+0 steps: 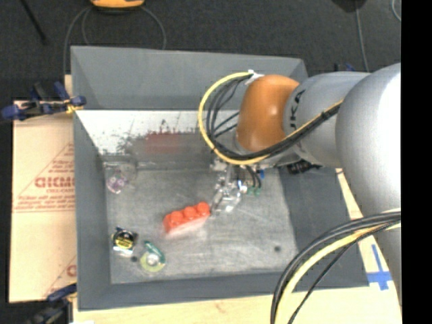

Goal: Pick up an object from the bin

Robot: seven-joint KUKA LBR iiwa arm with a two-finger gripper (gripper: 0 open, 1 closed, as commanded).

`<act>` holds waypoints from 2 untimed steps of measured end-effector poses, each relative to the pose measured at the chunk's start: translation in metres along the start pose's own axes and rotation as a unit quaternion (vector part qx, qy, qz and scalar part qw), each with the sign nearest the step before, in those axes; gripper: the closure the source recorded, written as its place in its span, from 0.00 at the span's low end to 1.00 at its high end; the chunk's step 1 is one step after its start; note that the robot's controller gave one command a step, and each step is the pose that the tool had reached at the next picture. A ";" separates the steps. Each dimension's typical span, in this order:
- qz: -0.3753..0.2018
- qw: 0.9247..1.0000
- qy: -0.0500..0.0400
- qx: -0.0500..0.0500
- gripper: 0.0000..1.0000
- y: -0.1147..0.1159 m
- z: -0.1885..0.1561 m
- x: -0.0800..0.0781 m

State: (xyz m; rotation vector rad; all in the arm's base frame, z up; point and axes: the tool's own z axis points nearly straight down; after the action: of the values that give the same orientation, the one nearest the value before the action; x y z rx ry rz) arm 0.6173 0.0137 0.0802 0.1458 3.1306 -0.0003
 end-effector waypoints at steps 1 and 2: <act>0.097 0.995 0.001 -0.001 0.00 -0.029 -0.011 -0.011; 0.244 0.970 0.000 -0.001 0.00 -0.056 -0.004 -0.021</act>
Offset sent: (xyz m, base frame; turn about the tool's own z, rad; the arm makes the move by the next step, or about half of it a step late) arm 0.0068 -0.0297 0.0099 0.1975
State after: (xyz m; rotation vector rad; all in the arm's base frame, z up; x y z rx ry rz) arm 0.6334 -0.0437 0.0847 0.9061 3.0004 0.0052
